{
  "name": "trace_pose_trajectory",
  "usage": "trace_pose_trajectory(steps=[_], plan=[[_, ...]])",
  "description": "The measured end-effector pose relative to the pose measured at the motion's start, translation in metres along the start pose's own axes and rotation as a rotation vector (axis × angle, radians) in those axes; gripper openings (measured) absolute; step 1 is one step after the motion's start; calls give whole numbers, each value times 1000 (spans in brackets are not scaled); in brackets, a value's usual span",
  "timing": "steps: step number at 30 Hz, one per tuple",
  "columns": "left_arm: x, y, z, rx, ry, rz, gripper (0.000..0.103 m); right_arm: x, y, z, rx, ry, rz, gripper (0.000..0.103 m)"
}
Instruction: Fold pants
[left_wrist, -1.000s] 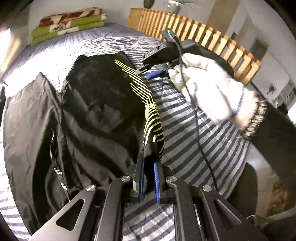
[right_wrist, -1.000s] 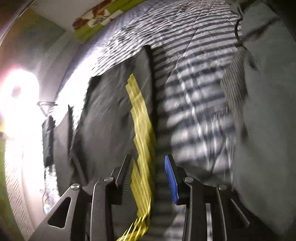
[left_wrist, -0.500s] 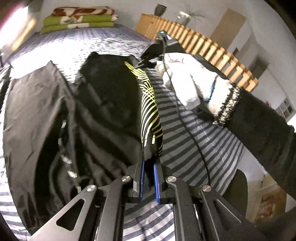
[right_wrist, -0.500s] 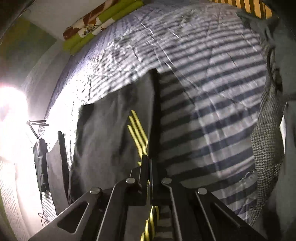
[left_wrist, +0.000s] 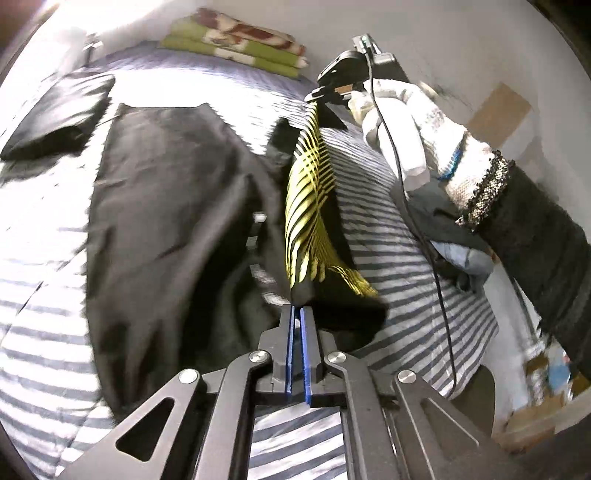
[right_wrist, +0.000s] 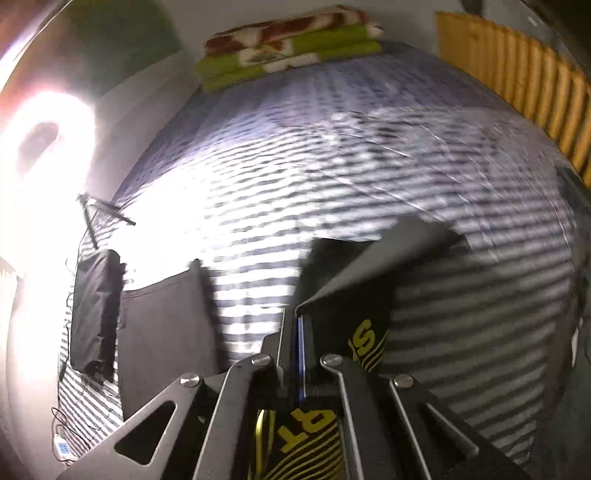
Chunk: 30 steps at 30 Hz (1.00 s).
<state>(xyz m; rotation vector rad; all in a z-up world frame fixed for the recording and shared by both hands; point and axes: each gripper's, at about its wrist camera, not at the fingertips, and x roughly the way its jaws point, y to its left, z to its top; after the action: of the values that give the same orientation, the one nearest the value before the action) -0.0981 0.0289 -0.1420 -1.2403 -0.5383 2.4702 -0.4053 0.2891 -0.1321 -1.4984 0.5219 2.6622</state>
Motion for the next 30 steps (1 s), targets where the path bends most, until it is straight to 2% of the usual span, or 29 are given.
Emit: trace_pose_trajectory(steps=[6,10,11,13,14,15,22,28,29,30], plan=[[-12,58,-15,-126,0,10,2,32,91,3,-116,30,2,1],[-5,63,-9,-82,32,8,3,56,137,-7,-208,62,-54,1],[-2,63,-7,-77,38,8,9,59,142,-9,-218,66,-59,1],[5,63,-3,-85,54,-11,34,62,144,-11,-223,68,-76,1],[10,61,-2,-89,64,-25,52,61,142,-11,-219,69,-79,1],[13,58,-1,-85,68,-33,55,61,139,-11,-214,70,-82,1],[29,37,-9,-32,90,4,55,44,104,3,-169,51,-89,1],[53,25,-1,12,115,110,53,44,85,1,-138,63,-50,1],[56,23,1,20,115,118,48,45,84,0,-140,66,-47,1],[59,22,1,27,118,124,36,46,82,-2,-142,68,-42,1]])
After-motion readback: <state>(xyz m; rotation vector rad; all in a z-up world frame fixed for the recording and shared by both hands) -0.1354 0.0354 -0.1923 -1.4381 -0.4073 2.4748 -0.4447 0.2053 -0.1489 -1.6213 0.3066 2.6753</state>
